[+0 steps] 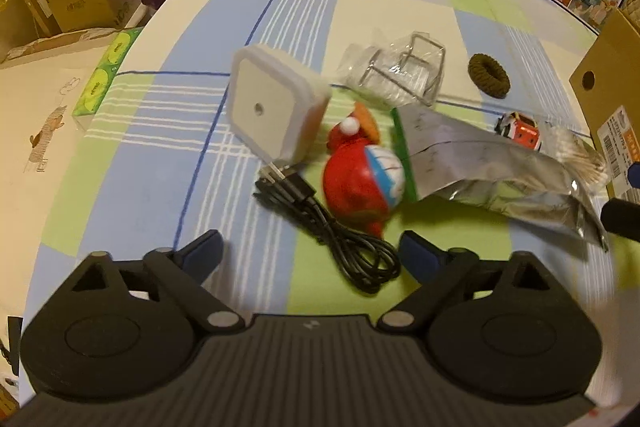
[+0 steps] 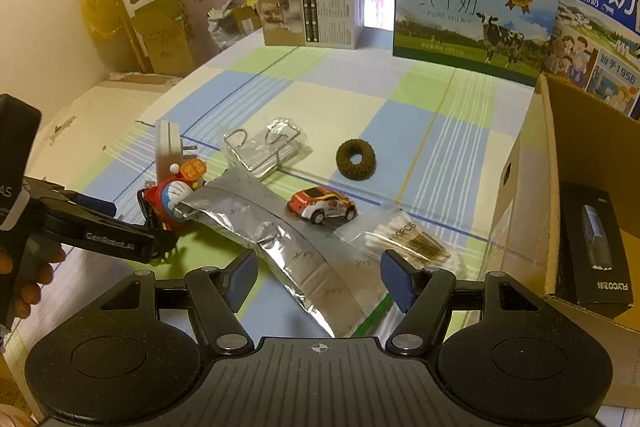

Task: Organize objects
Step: 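Withdraw both tools from the cardboard box back over the table, then grasp the black USB cable with the left tool while the right tool grasps the silver foil bag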

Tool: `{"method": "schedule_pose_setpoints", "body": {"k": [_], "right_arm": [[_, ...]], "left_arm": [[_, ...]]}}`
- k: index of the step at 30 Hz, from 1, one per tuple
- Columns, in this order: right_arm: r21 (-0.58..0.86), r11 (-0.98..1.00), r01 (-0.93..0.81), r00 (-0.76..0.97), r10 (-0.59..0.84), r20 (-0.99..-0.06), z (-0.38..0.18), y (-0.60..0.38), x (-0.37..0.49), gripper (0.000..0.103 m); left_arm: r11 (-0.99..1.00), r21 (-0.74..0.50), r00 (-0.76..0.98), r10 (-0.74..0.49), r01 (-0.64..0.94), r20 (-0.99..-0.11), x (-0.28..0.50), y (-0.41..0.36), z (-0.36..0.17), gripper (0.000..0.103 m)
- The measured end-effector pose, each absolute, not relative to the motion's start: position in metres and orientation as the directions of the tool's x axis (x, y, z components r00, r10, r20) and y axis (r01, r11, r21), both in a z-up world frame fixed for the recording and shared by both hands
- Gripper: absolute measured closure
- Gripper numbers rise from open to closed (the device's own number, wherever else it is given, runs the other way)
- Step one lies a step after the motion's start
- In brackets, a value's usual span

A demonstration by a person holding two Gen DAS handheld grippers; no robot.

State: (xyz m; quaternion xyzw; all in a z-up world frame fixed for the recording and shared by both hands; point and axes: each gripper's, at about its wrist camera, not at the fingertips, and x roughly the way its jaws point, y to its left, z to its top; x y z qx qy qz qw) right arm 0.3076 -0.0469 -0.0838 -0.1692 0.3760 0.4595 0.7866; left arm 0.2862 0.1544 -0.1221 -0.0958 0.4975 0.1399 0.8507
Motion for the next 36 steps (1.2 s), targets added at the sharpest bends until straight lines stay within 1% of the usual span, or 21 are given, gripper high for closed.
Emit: {"method": "schedule_pose_setpoints", "body": {"k": [5, 10, 14, 18, 20, 21, 22, 23, 26, 28, 32, 36], "right_arm": [[0.061, 0.501, -0.863, 0.288, 0.588, -0.756, -0.088, -0.04, 0.306, 0.038], [0.003, 0.441, -0.898, 0.285, 0.584, -0.76, -0.096, -0.025, 0.3, 0.038], [-0.086, 0.367, -0.926, 0.295, 0.563, -0.772, -0.11, -0.01, 0.291, 0.038], [-0.208, 0.29, -0.934, 0.341, 0.55, -0.763, -0.126, 0.001, 0.281, 0.038], [-0.246, 0.274, -0.93, 0.361, 0.543, -0.758, -0.134, 0.004, 0.28, 0.039], [-0.251, 0.265, -0.931, 0.359, 0.542, -0.76, -0.137, 0.004, 0.279, 0.052], [-0.264, 0.268, -0.927, 0.371, 0.535, -0.759, -0.139, 0.005, 0.28, 0.061], [-0.275, 0.27, -0.923, 0.381, 0.535, -0.754, -0.14, 0.004, 0.28, 0.062], [-0.226, 0.295, -0.928, 0.355, 0.526, -0.773, -0.134, 0.001, 0.285, 0.067], [-0.183, 0.322, -0.929, 0.333, 0.511, -0.792, -0.128, -0.001, 0.288, 0.069], [-0.029, 0.411, -0.911, 0.252, 0.501, -0.828, -0.114, -0.009, 0.294, 0.071], [0.102, 0.499, -0.861, 0.19, 0.501, -0.844, -0.104, -0.018, 0.301, 0.073]], "left_arm": [[0.94, -0.027, 0.468, 0.144, -0.339, -0.872, 0.271, 0.171, -0.121, 0.016], [0.935, -0.031, 0.464, 0.147, -0.354, -0.873, 0.254, 0.188, -0.12, 0.017], [0.933, -0.038, 0.466, 0.144, -0.359, -0.873, 0.249, 0.193, -0.118, 0.018], [0.935, -0.039, 0.476, 0.143, -0.352, -0.868, 0.249, 0.193, -0.115, 0.018], [0.938, -0.046, 0.485, 0.136, -0.345, -0.864, 0.25, 0.192, -0.113, 0.018], [0.939, -0.047, 0.489, 0.134, -0.34, -0.862, 0.251, 0.191, -0.112, 0.018], [0.941, -0.045, 0.492, 0.134, -0.336, -0.86, 0.252, 0.191, -0.111, 0.018], [0.943, -0.044, 0.495, 0.134, -0.331, -0.859, 0.254, 0.19, -0.111, 0.019], [0.945, -0.036, 0.494, 0.138, -0.326, -0.858, 0.261, 0.19, -0.114, 0.022], [0.946, -0.035, 0.491, 0.135, -0.322, -0.861, 0.267, 0.192, -0.116, 0.029], [0.948, -0.015, 0.487, 0.15, -0.319, -0.86, 0.278, 0.196, -0.121, 0.032], [0.95, -0.006, 0.488, 0.155, -0.311, -0.859, 0.291, 0.2, -0.124, 0.036]]}}
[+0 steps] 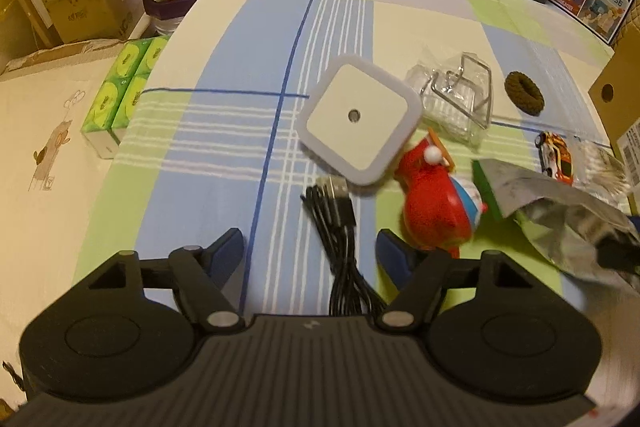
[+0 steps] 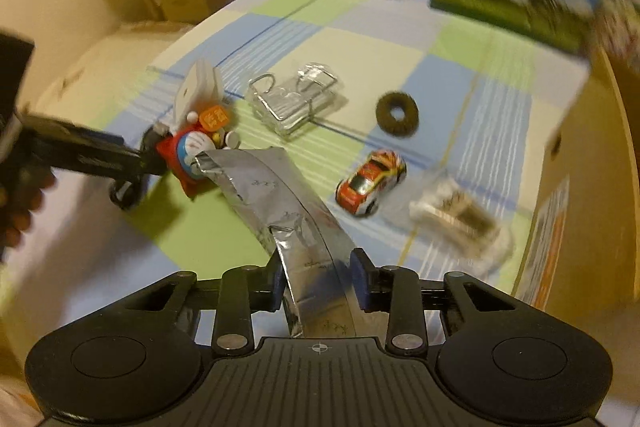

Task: Organize objects
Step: 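Grasp the black USB cable with the left tool while the right tool grasps the silver foil bag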

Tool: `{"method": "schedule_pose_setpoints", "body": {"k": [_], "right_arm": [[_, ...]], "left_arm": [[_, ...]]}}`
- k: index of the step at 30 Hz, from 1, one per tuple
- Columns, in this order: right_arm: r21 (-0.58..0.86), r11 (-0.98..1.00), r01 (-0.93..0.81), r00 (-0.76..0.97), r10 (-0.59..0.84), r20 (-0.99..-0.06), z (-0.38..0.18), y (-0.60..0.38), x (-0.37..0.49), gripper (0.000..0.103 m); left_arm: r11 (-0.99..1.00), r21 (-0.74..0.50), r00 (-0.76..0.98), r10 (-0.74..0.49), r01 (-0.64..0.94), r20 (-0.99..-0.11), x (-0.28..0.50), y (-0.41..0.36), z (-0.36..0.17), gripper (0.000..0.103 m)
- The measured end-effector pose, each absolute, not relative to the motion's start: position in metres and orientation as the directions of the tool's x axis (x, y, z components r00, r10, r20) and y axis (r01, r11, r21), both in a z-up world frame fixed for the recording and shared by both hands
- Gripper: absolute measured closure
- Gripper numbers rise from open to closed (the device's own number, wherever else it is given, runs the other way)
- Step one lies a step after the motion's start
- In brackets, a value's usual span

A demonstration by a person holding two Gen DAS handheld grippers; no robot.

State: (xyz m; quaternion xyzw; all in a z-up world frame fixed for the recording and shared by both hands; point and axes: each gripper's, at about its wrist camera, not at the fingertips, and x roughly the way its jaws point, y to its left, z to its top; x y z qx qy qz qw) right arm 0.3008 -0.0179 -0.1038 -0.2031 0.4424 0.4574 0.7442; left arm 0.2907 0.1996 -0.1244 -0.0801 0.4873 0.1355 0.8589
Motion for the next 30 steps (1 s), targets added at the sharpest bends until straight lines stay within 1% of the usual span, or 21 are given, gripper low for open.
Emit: {"method": "schedule_pose_setpoints", "body": {"k": [3, 5, 6, 7, 8, 9, 10, 15, 17, 19, 20, 21, 22, 23, 24, 25, 30], "right_arm": [[0.197, 0.557, -0.807, 0.147, 0.513, -0.846, -0.099, -0.026, 0.307, 0.074], [0.26, 0.59, -0.765, 0.12, 0.527, -0.842, -0.097, -0.032, 0.313, 0.075], [0.294, 0.604, -0.741, 0.107, 0.537, -0.836, -0.096, -0.035, 0.316, 0.076], [0.326, 0.619, -0.715, 0.095, 0.548, -0.831, -0.096, -0.039, 0.319, 0.077], [0.356, 0.633, -0.687, 0.084, 0.556, -0.827, -0.096, -0.043, 0.322, 0.077], [0.389, 0.648, -0.655, 0.071, 0.565, -0.822, -0.097, -0.047, 0.325, 0.077], [0.414, 0.659, -0.628, 0.06, 0.571, -0.818, -0.097, -0.05, 0.328, 0.078], [0.576, 0.7, -0.422, -0.024, 0.626, -0.779, -0.102, -0.077, 0.341, 0.08], [0.578, 0.716, -0.392, -0.002, 0.627, -0.779, -0.1, -0.087, 0.343, 0.08], [0.548, 0.722, -0.422, 0.038, 0.618, -0.785, -0.094, -0.093, 0.344, 0.076], [0.529, 0.722, -0.446, 0.054, 0.612, -0.789, -0.091, -0.093, 0.345, 0.073], [0.503, 0.725, -0.47, 0.068, 0.598, -0.799, -0.088, -0.091, 0.345, 0.062], [0.477, 0.728, -0.493, 0.085, 0.586, -0.806, -0.087, -0.089, 0.344, 0.047], [0.453, 0.722, -0.524, 0.102, 0.581, -0.807, -0.085, -0.086, 0.343, 0.042], [0.444, 0.701, -0.558, 0.106, 0.591, -0.799, -0.085, -0.083, 0.34, 0.034], [0.442, 0.679, -0.586, 0.1, 0.602, -0.792, -0.087, -0.079, 0.338, 0.032], [0.352, 0.606, -0.714, 0.083, 0.571, -0.816, -0.104, -0.053, 0.33, 0.032]], "left_arm": [[0.955, 0.016, 0.495, 0.167, -0.295, -0.853, 0.296, 0.199, -0.126, 0.039], [0.959, 0.015, 0.503, 0.162, -0.283, -0.849, 0.298, 0.197, -0.126, 0.048], [0.961, 0.014, 0.507, 0.157, -0.276, -0.848, 0.298, 0.197, -0.125, 0.055], [0.964, 0.013, 0.511, 0.152, -0.265, -0.846, 0.298, 0.195, -0.125, 0.066], [0.968, 0.013, 0.516, 0.146, -0.253, -0.844, 0.297, 0.194, -0.124, 0.071], [0.97, 0.009, 0.518, 0.138, -0.243, -0.844, 0.297, 0.193, -0.123, 0.081], [0.972, 0.004, 0.518, 0.129, -0.236, -0.846, 0.296, 0.192, -0.123, 0.084], [0.974, -0.022, 0.502, 0.097, -0.224, -0.86, 0.282, 0.192, -0.121, 0.085], [0.973, -0.033, 0.495, 0.087, -0.229, -0.864, 0.274, 0.193, -0.12, 0.085], [0.971, -0.042, 0.49, 0.082, -0.237, -0.868, 0.267, 0.193, -0.119, 0.085], [0.969, -0.048, 0.488, 0.079, -0.241, -0.869, 0.264, 0.194, -0.119, 0.085], [0.969, -0.052, 0.487, 0.076, -0.243, -0.87, 0.262, 0.194, -0.118, 0.085], [0.968, -0.054, 0.485, 0.074, -0.245, -0.871, 0.261, 0.194, -0.118, 0.085], [0.968, -0.055, 0.484, 0.073, -0.245, -0.872, 0.26, 0.194, -0.118, 0.085], [0.968, -0.055, 0.484, 0.073, -0.246, -0.872, 0.259, 0.194, -0.117, 0.085], [0.968, -0.054, 0.484, 0.075, -0.247, -0.872, 0.259, 0.193, -0.118, 0.085], [0.967, -0.054, 0.488, 0.076, -0.247, -0.869, 0.257, 0.191, -0.118, 0.085]]}}
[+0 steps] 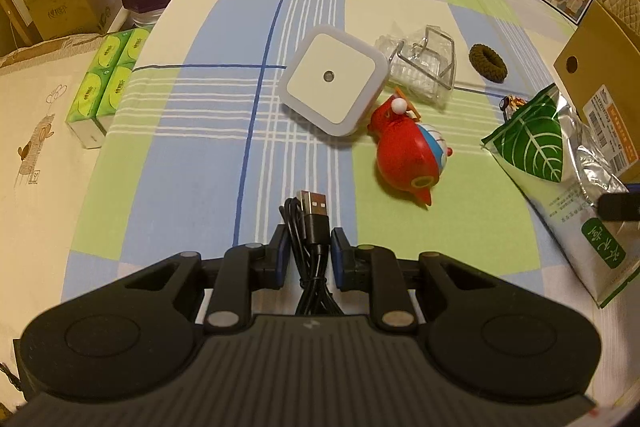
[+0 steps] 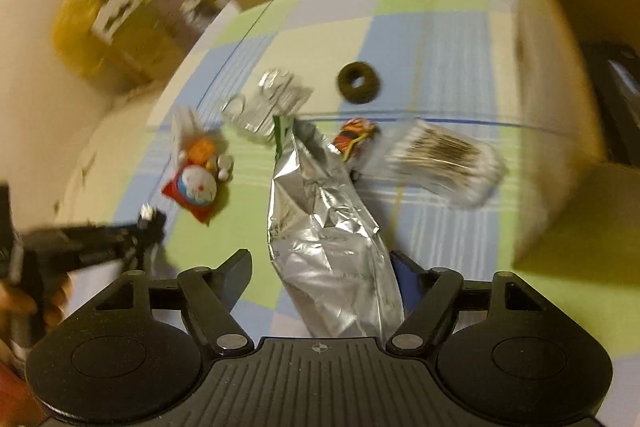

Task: Organize objects
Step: 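Grasp the black USB cable with the left tool while the right tool grasps the silver foil bag, then lift the cable and foil bag and carry both toward the cardboard box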

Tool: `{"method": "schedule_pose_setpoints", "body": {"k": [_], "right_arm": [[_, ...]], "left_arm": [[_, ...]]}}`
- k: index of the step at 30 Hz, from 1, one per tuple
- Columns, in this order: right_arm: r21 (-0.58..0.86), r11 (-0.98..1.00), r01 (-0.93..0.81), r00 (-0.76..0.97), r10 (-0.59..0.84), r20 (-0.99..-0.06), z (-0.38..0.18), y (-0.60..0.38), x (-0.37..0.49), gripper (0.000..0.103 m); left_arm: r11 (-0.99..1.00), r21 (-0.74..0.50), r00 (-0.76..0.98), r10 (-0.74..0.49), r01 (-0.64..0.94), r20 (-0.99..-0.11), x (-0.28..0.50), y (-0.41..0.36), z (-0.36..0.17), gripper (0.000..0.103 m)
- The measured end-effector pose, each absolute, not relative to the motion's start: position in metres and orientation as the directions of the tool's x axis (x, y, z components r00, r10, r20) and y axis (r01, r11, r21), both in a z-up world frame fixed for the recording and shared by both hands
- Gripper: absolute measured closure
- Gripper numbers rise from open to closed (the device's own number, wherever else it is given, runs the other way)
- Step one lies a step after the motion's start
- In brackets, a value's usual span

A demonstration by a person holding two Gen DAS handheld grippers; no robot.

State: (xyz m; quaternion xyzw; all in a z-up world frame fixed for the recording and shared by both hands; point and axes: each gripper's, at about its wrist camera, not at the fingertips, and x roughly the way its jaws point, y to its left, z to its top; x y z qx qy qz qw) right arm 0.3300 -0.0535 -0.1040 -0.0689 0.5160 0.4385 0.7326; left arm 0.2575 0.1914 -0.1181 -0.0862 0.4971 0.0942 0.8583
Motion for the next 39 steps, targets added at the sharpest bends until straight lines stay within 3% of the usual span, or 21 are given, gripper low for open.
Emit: {"method": "schedule_pose_setpoints", "body": {"k": [6, 8, 12, 18, 20, 39], "right_arm": [[0.146, 0.539, -0.829, 0.163, 0.484, -0.86, -0.121, -0.029, 0.31, 0.033], [0.103, 0.513, -0.852, 0.185, 0.479, -0.858, -0.123, -0.026, 0.304, 0.045], [0.079, 0.495, -0.865, 0.192, 0.473, -0.86, -0.122, -0.022, 0.302, 0.051], [0.081, 0.505, -0.859, 0.197, 0.472, -0.859, -0.125, -0.014, 0.3, 0.056], [0.087, 0.511, -0.855, 0.195, 0.473, -0.859, -0.124, -0.015, 0.299, 0.056], [0.142, 0.535, -0.833, 0.18, 0.504, -0.844, -0.109, -0.047, 0.287, 0.06]], "left_arm": [[0.967, -0.051, 0.49, 0.08, -0.248, -0.868, 0.256, 0.19, -0.118, 0.085], [0.967, -0.051, 0.49, 0.08, -0.248, -0.868, 0.256, 0.19, -0.118, 0.084], [0.968, -0.055, 0.491, 0.075, -0.246, -0.868, 0.256, 0.189, -0.118, 0.08], [0.97, -0.026, 0.482, 0.097, -0.243, -0.871, 0.261, 0.183, -0.118, 0.079], [0.969, -0.014, 0.48, 0.109, -0.245, -0.871, 0.262, 0.182, -0.118, 0.085], [0.961, -0.074, 0.49, 0.068, -0.265, -0.869, 0.244, 0.169, -0.108, 0.086]]}}
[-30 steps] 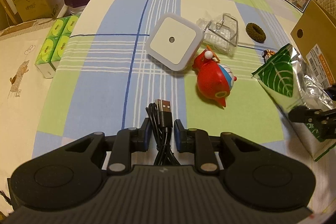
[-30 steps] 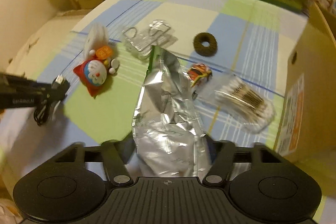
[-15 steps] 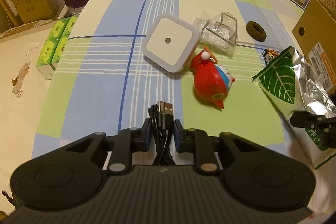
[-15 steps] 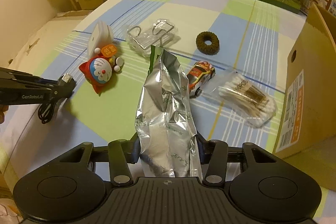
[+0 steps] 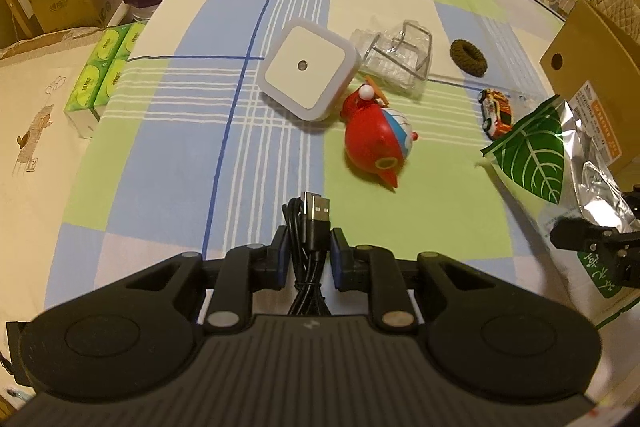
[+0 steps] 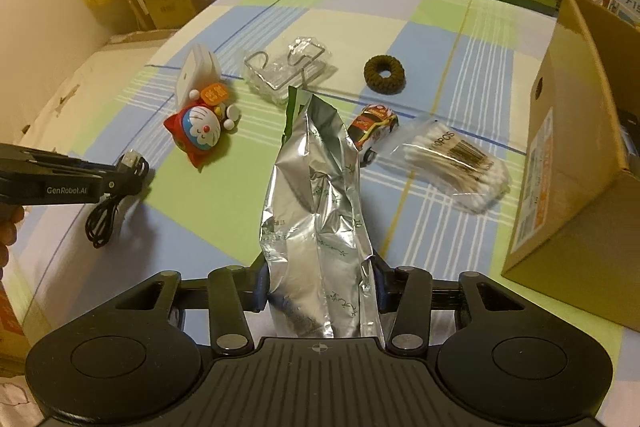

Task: Organize objects
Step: 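Lift the cable and foil bag and carry both toward the cardboard box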

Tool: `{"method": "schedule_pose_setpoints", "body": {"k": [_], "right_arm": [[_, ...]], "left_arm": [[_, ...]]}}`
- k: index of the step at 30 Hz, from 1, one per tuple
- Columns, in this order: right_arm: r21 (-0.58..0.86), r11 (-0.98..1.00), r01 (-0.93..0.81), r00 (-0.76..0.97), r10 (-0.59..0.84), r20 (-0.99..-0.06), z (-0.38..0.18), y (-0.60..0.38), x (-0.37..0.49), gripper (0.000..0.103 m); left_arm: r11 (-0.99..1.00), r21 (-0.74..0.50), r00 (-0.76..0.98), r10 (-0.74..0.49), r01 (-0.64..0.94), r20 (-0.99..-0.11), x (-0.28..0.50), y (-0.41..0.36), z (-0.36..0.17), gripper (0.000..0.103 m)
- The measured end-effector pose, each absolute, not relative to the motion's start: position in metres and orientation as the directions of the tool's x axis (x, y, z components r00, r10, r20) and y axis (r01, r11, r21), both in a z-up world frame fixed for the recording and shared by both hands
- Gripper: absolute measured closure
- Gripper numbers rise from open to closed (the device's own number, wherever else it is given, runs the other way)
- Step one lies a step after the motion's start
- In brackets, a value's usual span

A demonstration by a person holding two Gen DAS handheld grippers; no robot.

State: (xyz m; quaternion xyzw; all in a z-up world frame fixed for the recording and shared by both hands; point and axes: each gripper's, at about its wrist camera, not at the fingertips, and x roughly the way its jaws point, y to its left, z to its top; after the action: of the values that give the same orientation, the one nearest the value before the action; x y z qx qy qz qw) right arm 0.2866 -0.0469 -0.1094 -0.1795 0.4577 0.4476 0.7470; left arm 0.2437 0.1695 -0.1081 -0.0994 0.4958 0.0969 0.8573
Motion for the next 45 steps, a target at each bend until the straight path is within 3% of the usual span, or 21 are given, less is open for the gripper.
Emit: {"method": "schedule_pose_setpoints", "body": {"k": [22, 45], "right_arm": [[0.2, 0.548, -0.812, 0.223, 0.609, -0.761, -0.059, -0.1, 0.287, 0.06], [0.191, 0.665, -0.722, 0.417, 0.639, -0.647, 0.021, -0.209, 0.341, 0.06]], "left_arm": [[0.974, -0.114, 0.648, 0.04, -0.194, -0.761, 0.23, 0.113, -0.034, 0.087], [0.985, -0.16, 0.739, -0.159, 0.07, -0.654, 0.296, -0.015, 0.022, 0.087]]}}
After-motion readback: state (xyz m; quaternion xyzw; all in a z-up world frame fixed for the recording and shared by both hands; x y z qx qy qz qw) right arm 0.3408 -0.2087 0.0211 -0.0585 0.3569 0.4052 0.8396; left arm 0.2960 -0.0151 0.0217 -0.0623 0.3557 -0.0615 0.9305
